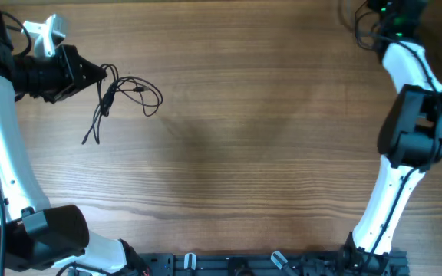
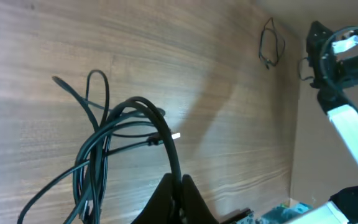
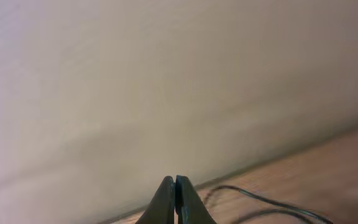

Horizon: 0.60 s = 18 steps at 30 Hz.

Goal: Untangle cables

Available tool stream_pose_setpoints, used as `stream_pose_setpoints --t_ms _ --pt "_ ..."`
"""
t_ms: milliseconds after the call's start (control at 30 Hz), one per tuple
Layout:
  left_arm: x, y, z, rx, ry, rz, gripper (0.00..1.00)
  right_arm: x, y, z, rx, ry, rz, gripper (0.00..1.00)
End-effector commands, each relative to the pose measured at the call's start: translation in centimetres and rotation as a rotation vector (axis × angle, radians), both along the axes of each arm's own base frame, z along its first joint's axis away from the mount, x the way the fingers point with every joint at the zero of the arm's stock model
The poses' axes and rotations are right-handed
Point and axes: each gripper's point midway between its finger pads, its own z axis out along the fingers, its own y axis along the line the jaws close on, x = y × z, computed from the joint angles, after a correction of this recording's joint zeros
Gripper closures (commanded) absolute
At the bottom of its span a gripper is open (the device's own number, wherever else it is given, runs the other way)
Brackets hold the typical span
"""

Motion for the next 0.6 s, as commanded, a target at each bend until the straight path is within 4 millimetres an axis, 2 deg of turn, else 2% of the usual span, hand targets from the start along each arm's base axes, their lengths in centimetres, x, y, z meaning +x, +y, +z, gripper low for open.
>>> stream_pose_setpoints --t_ms 0,100,267,467,567 --pt "0.7 0.0 0.9 -0.006 -0.038 0.022 0.96 1.1 2.1 -4.0 -0.086 0.034 0.049 0.95" --pt "0.7 0.0 0.9 -0.006 -0.037 0.025 0.96 1.4 3.1 -6.8 -0.079 0.059 0.063 0.95" --pt "0.7 0.0 0.9 -0.006 -0.038 0.025 0.96 0.9 3.6 -13.2 -0.053 0.155 0.07 0.96" --pt "0.7 0.0 0.9 -0.006 -0.038 0.025 0.96 0.5 5.4 -16.7 -0.027 0.211 0.1 0.96" --pt "0.7 0.0 0.9 -0.006 -0.038 0.025 0.96 0.3 6.4 -17.5 -0.027 0.233 0.111 0.96"
